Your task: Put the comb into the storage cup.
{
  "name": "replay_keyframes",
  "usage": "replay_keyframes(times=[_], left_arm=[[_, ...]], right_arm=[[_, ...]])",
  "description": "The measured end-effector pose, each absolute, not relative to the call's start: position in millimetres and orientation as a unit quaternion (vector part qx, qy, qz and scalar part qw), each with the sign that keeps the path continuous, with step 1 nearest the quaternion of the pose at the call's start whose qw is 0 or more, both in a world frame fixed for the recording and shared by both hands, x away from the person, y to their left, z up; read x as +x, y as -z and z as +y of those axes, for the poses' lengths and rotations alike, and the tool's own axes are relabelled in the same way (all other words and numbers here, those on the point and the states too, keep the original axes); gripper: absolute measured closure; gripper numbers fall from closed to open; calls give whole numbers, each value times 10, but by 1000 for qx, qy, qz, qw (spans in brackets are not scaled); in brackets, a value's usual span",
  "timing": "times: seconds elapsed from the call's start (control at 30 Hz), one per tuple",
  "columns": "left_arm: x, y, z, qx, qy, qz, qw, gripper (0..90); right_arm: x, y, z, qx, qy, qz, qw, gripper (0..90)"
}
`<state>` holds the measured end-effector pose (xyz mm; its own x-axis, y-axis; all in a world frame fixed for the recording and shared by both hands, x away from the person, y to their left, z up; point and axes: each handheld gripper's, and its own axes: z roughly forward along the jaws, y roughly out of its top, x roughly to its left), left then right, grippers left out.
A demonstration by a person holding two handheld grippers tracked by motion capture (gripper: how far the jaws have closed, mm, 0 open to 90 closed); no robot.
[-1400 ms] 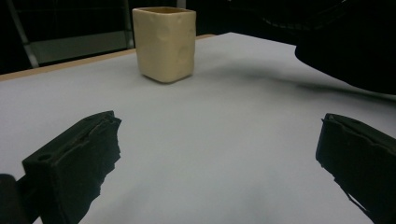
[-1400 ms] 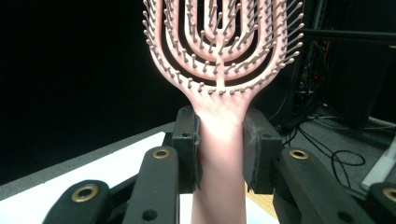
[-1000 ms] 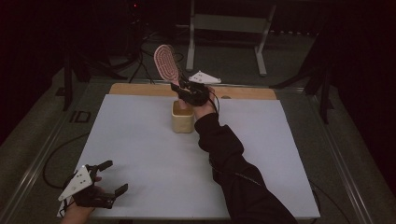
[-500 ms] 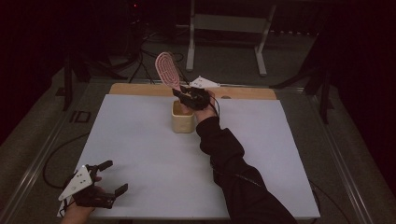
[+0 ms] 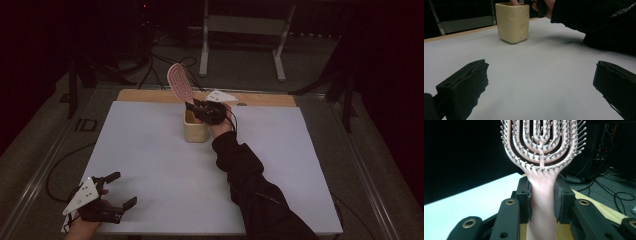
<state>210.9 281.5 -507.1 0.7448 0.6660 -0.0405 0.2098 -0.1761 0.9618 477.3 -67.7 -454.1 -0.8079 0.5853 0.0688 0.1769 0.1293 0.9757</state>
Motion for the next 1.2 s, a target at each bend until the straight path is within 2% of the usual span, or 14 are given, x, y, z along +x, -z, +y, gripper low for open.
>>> replay_keyframes(times=[0.13,0.17,0.2,0.23,0.27,0.33,0.4,1.2], left_arm=[[2109,5073,2814,741,-201,296,569,0],[2110,5074,2813,740,-200,297,569,0],[2111,5075,2813,741,-200,297,569,0],[2111,5075,2813,740,-200,297,569,0],[2111,5075,2813,740,-200,297,569,0],[2108,5073,2812,741,-201,297,568,0],[2110,5075,2811,741,-200,297,568,0],[2105,5067,2813,742,-202,297,566,0]], right_arm=[[4740,4576,-681,249,-597,741,180,687],[4742,4582,-683,246,-595,744,180,653],[4744,4583,-680,247,-594,745,176,533],[4742,4583,-667,252,-586,750,176,456],[4742,4583,-667,252,-586,750,176,456],[4713,4588,-660,255,-577,751,195,244],[4706,4581,-682,249,-584,751,180,143],[4632,4501,-796,244,-575,760,180,118]])
